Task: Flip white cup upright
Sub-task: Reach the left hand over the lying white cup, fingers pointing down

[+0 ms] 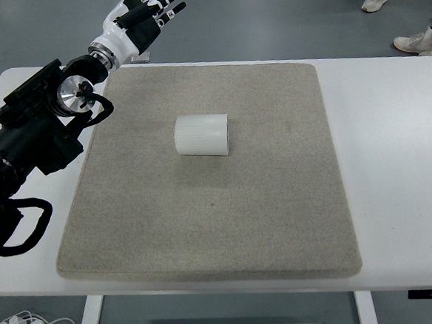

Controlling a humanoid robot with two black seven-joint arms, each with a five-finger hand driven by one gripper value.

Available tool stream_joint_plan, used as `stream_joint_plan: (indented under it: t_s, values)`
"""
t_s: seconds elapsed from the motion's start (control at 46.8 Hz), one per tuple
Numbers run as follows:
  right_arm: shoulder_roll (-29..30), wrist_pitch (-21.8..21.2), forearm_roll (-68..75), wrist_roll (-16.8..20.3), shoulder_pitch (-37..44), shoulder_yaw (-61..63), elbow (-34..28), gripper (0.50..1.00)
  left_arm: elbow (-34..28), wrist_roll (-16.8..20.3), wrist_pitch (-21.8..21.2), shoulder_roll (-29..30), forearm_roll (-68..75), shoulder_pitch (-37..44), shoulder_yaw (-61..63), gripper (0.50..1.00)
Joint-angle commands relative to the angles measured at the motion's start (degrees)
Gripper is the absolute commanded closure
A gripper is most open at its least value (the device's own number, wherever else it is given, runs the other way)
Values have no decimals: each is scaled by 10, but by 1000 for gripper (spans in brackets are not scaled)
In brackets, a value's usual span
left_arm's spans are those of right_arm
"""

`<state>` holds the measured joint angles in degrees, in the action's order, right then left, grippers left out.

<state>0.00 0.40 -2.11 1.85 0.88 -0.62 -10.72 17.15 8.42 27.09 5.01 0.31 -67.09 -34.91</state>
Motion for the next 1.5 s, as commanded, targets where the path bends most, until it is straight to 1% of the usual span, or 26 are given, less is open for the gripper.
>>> stream_joint_plan:
  t_s: [0.0,0.085,0.15,0.214,0.299,0.427,0.641,0.812,0.897,1.047,1.239,1.474]
  values:
    - [0,-1,0,0,0,0,0,548,1,0,0,0,78,-10,0,504]
    - [0,0,0,0,0,0,0,548,3,1,1,0,149,-18,0,504]
    - [0,-1,0,0,0,0,0,548,17,1,1,2,185,-21,0,504]
    - [0,0,0,0,0,0,0,548,38,1,1,6,214,-21,1,504]
    - [0,0,0,0,0,0,0,548,68,1,1,30,261,-23,6,504]
    - [0,0,0,0,0,0,0,548,125,2,1,56,347,-23,25,504]
    - [0,0,0,0,0,0,0,548,198,2,1,89,500,-22,58,504]
    - [0,0,0,0,0,0,0,548,264,2,-5,126,619,-29,141,504]
    - [0,0,0,0,0,0,0,548,277,1,-5,127,636,-34,152,504]
    - [0,-1,0,0,0,0,0,548,277,-4,-5,125,641,-45,168,504]
    - [0,-1,0,0,0,0,0,548,280,-5,-2,123,640,-68,220,506]
    - [0,-1,0,0,0,0,0,548,313,-10,2,123,642,-74,241,506]
